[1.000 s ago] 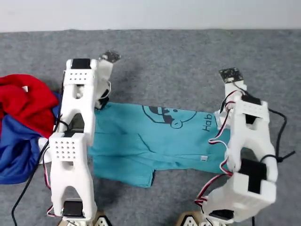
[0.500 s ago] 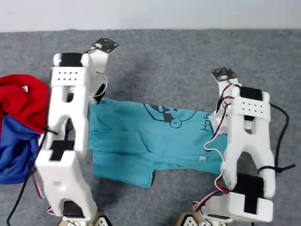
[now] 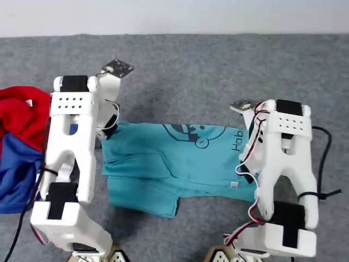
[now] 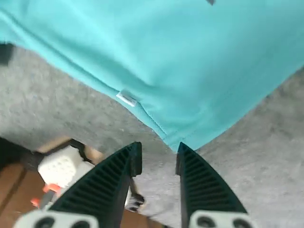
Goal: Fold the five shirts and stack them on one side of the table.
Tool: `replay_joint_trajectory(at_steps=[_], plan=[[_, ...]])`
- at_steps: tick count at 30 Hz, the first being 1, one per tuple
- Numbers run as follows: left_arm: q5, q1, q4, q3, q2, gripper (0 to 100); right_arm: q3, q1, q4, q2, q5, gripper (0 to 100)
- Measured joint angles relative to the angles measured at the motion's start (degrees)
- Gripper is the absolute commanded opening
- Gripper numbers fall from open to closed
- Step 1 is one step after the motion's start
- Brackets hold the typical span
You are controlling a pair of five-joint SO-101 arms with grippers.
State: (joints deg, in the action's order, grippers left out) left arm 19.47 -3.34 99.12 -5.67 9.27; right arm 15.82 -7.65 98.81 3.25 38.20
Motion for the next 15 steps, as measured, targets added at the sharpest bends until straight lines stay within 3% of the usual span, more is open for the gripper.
replay_joint_trajectory(at_steps=[4,15], plan=[[-0.1,0.0,0.0,0.0,-0.2,17,0.0,-1.5,-1.1,0.0,5.8,24.8],[-4.4,0.1,-6.5,-14.6,4.0,17,0.0,-1.5,-1.8,0.0,7.6,24.8]])
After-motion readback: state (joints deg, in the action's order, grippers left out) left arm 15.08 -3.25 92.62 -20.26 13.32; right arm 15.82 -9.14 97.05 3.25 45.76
